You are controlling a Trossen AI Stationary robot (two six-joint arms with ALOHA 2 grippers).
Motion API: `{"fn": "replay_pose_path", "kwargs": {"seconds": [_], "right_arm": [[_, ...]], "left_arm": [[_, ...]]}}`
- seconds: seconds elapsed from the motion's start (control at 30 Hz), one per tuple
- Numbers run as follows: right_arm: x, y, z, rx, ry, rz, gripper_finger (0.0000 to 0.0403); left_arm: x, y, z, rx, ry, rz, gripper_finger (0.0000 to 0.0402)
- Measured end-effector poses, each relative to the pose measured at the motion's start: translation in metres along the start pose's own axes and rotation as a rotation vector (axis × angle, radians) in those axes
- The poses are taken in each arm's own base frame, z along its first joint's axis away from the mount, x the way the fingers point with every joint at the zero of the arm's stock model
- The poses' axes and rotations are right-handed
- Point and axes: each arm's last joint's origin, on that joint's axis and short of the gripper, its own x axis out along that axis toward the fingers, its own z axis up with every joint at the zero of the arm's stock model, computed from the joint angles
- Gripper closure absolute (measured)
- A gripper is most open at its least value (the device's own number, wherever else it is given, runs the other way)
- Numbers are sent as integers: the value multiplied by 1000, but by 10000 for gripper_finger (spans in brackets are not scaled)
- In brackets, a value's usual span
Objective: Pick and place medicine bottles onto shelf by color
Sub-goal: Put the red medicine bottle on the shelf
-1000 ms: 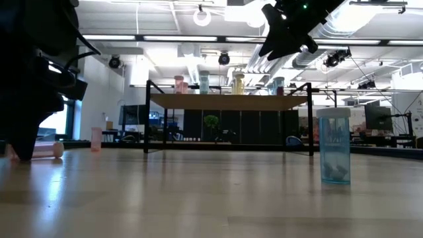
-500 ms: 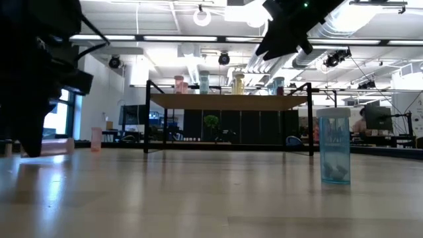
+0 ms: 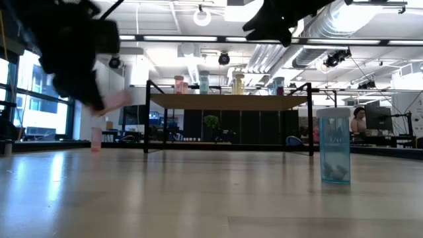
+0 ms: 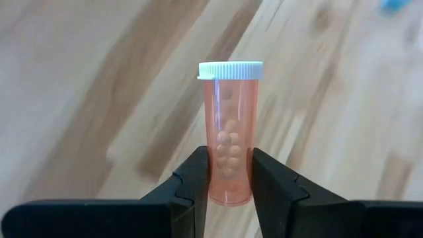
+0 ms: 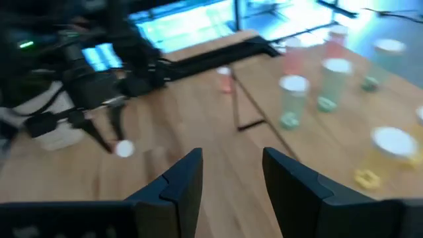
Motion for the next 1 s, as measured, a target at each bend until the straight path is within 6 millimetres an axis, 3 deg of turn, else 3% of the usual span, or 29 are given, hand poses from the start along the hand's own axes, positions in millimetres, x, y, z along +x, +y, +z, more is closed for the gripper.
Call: {"fn": "replay_pose_path", "kwargs": {"seconds": [0.23, 0.4, 0.73, 1.0], "right_arm": [[0, 4, 1, -50, 10, 147, 253], [0, 5, 1, -79, 10, 157, 253], [-1, 9, 1, -100, -5, 179, 213], [3, 18, 5, -214, -67, 356, 203]], "left_arm": [[-8, -6, 30, 93, -239, -123, 321], [-11, -8, 48, 171, -382, -176, 321], [-20, -9, 75, 302, -622, -209, 321], [-32, -12, 90, 381, -821, -214, 321]]}}
